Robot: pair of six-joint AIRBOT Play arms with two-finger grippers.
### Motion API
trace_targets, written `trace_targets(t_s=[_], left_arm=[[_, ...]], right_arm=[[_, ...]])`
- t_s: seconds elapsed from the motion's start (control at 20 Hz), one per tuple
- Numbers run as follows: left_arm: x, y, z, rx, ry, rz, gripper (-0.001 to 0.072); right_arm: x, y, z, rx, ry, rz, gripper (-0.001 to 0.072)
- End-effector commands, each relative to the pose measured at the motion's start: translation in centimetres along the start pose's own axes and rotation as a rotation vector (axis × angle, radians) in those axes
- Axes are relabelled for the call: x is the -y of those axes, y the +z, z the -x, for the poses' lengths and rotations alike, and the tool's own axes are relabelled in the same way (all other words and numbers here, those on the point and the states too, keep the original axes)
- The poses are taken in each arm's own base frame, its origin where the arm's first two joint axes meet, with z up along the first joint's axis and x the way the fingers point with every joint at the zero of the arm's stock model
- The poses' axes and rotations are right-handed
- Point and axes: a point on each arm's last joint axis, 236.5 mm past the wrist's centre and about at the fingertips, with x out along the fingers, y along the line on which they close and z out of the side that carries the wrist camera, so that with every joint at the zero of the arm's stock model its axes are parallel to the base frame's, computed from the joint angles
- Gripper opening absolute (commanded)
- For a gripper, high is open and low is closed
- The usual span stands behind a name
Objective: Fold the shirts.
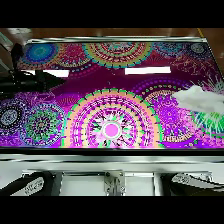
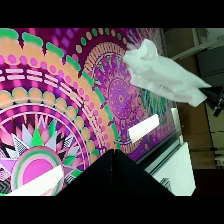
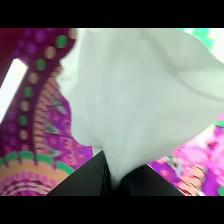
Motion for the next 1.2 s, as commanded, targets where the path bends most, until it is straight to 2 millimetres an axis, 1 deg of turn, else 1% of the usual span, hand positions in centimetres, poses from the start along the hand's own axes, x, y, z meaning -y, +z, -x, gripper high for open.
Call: trace_targets(t_s=[0.0,0.1,0.25,0.35,0.5,0.65,0.7,0.75,0.85,0.9,0.95,1.0,1.05,1.1,1.15], left_arm=[[1.0,0.1,-0.2,0.005,-0.040,0.012,0.0044],[1.4,-0.3,-0.6,-0.008,-0.048,0.006,0.0044],[2.3,-1.1,-1.5,-0.037,-0.065,-0.007,0.0044],[3.0,-1.7,-2.0,-0.057,-0.078,-0.015,0.0044],[3.5,-2.3,-2.5,-0.076,-0.088,-0.023,0.0044],[3.6,-2.4,-2.6,-0.078,-0.090,-0.023,0.0043],[3.6,-2.4,-2.6,-0.078,-0.090,-0.023,0.0044],[3.6,-2.4,-2.6,-0.078,-0.090,-0.023,0.0044],[3.6,-2.4,-2.6,-0.078,-0.090,-0.023,0.0043],[3.6,-2.4,-2.6,-0.078,-0.089,-0.023,0.0044],[3.5,-2.4,-2.6,-0.079,-0.087,-0.024,0.0044],[3.3,-2.3,-2.6,-0.076,-0.078,-0.030,0.0044],[2.8,-2.1,-2.7,-0.066,-0.059,-0.035,0.0044],[2.3,-1.6,-2.7,-0.047,-0.036,-0.041,0.0044],[1.7,-0.9,-2.8,-0.016,-0.010,-0.045,0.0043]], right_arm=[[12.0,-4.0,2.8,-0.117,-0.276,-0.184,0.0055],[14.8,-7.7,2.6,-0.182,-0.287,-0.285,0.0054],[17.8,-13.1,1.4,-0.212,-0.299,-0.407,0.0054],[18.9,-15.0,0.9,-0.192,-0.309,-0.451,0.0054],[19.5,-16.6,1.0,-0.193,-0.313,-0.490,0.0054],[20.0,-16.7,0.9,-0.184,-0.330,-0.486,0.0056],[20.1,-16.7,1.0,-0.184,-0.331,-0.485,0.0085],[20.1,-16.7,1.0,-0.187,-0.332,-0.484,0.0156],[20.3,-17.2,1.5,-0.220,-0.348,-0.433,0.0555],[20.5,-17.3,2.2,-0.241,-0.368,-0.405,0.0607],[20.8,-17.0,3.0,-0.245,-0.391,-0.390,0.0607],[20.6,-16.1,3.9,-0.235,-0.397,-0.377,0.0607],[19.8,-14.2,5.0,-0.189,-0.387,-0.360,0.0607],[18.4,-11.6,6.2,-0.109,-0.355,-0.333,0.0607],[16.1,-7.9,7.7,0.010,-0.306,-0.275,0.0627]])
